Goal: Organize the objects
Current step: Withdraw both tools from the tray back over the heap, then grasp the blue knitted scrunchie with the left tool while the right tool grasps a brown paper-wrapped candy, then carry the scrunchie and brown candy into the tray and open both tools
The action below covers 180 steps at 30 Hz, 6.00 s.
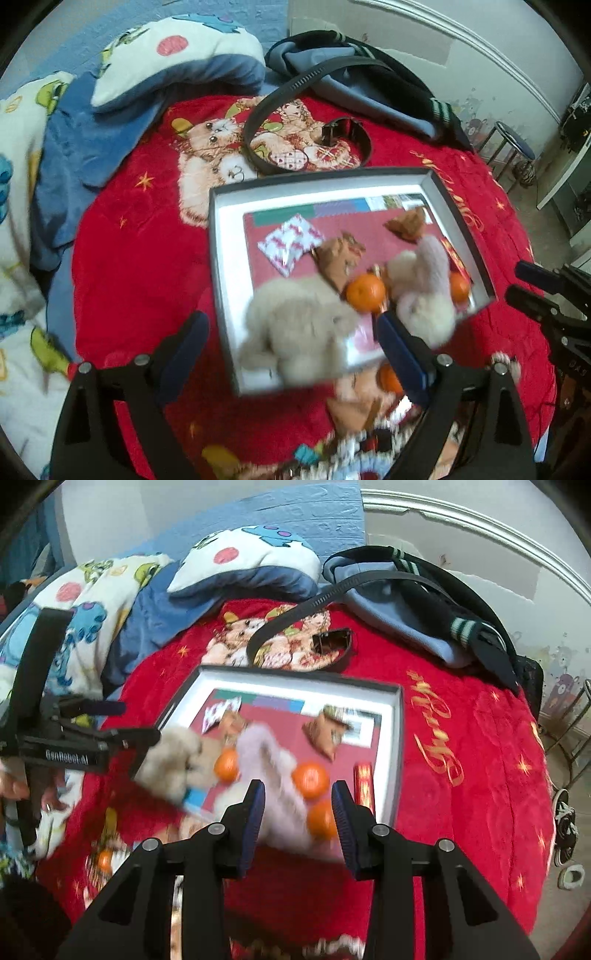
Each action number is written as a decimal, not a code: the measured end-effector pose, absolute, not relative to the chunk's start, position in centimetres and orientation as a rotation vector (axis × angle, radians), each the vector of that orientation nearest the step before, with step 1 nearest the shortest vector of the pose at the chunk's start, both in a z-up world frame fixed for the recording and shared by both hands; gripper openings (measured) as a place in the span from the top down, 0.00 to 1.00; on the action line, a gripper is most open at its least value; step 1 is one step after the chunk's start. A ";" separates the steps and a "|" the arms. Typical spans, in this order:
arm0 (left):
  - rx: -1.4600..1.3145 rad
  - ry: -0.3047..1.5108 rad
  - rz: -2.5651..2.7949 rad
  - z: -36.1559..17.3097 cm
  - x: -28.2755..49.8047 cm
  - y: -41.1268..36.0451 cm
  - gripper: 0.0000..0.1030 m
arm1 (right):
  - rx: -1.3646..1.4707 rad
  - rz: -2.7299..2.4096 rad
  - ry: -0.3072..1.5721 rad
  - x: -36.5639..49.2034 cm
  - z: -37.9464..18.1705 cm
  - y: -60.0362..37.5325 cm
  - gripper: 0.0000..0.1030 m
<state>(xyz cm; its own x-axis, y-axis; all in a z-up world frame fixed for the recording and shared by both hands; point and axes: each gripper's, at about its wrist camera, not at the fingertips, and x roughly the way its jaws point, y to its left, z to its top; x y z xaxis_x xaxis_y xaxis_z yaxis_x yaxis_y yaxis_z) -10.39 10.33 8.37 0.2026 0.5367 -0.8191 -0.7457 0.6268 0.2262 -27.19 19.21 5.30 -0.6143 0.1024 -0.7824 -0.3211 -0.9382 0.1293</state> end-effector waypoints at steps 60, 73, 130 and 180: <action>-0.115 1.025 0.604 -0.2 -17.6 -4.1 0.56 | -1.620 2.682 0.215 -19.9 -4.9 5.8 0.66; 0.017 1.056 0.575 -1.5 -15.7 -4.6 0.56 | -1.624 2.684 0.287 -19.7 -4.9 6.0 0.66; -0.109 0.927 0.568 8.1 -16.9 -3.9 0.88 | -1.268 2.857 0.524 -15.5 3.4 8.1 0.67; -0.097 1.003 0.743 5.1 -3.8 16.8 0.88 | -1.275 2.705 0.381 -40.5 0.6 22.0 0.67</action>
<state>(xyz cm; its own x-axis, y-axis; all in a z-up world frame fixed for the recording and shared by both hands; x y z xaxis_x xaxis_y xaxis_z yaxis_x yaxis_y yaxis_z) -3.83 16.79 5.10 0.3178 0.5211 -0.7921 -0.6062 0.7541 0.2529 -40.51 21.96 0.58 -0.6356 0.0066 -0.7720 -0.2195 -0.9602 0.1725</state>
